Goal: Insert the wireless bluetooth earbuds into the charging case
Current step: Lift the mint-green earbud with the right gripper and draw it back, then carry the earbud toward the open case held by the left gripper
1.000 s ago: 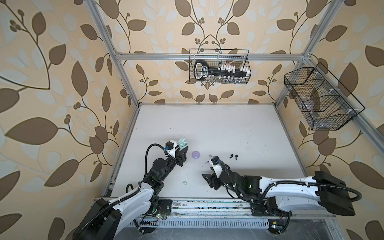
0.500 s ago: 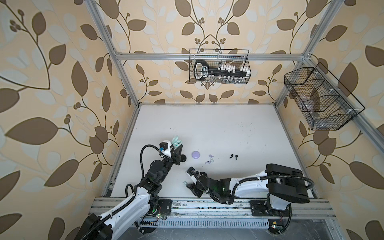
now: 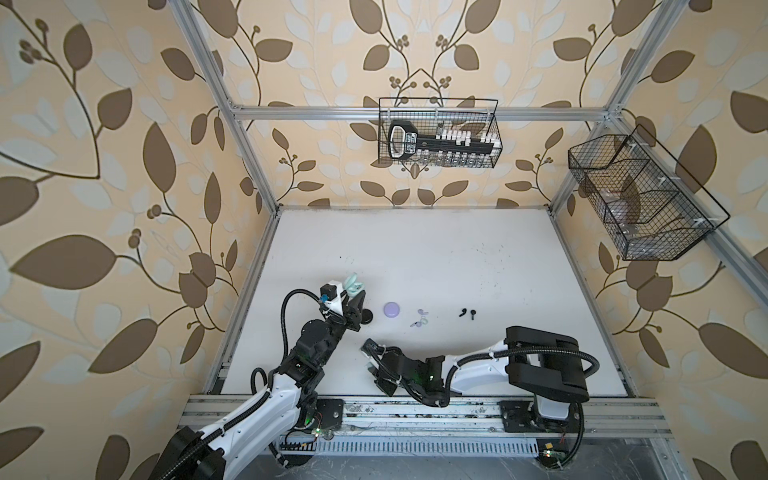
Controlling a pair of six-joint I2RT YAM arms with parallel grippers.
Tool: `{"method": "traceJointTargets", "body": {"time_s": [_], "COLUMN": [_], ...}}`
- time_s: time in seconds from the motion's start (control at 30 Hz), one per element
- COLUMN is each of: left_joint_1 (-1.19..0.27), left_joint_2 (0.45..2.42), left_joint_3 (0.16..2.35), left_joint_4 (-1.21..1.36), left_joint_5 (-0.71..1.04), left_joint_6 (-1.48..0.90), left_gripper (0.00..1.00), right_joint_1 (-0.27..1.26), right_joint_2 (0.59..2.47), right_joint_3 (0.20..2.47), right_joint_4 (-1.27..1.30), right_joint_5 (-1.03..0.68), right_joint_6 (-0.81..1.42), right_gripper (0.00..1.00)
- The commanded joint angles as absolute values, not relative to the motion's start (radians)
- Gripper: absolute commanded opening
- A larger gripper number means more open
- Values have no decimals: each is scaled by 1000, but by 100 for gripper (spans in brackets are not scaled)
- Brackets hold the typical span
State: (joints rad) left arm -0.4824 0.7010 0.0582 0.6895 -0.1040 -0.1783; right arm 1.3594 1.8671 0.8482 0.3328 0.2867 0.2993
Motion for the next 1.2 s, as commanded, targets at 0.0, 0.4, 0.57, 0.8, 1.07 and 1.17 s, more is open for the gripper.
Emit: {"method": "traceJointTargets", "body": {"time_s": [0.0,0.4,0.57,0.8,1.07,1.17], "left_joint_1": [-477,-477,-478,-487,-496,-502], "left_joint_2": [692,689,689,725,879,894], "left_joint_3": [84,84,89,122,182,196], "left_joint_4": [725,728,728,732,864,870], "left_joint_5": [-90,-76,-63,58,385,438], "left_joint_6": [-160,-155,-151,-107,-89,-89], "left_gripper": [0,0,0,0,0,0], "right_joint_1": [1364,1364,1364,1364,1360,1358], "right_joint_2": [1895,1936,1933,1814,1447,1283], "right_joint_3": [869,890,875,795,728,694], "right_joint_4": [313,304,320,359,173,121], "right_joint_5": [277,271,262,291,546,604], "right_joint_6": [272,262,258,251,147,82], "right_gripper": [29,21,11,3,0,0]}}
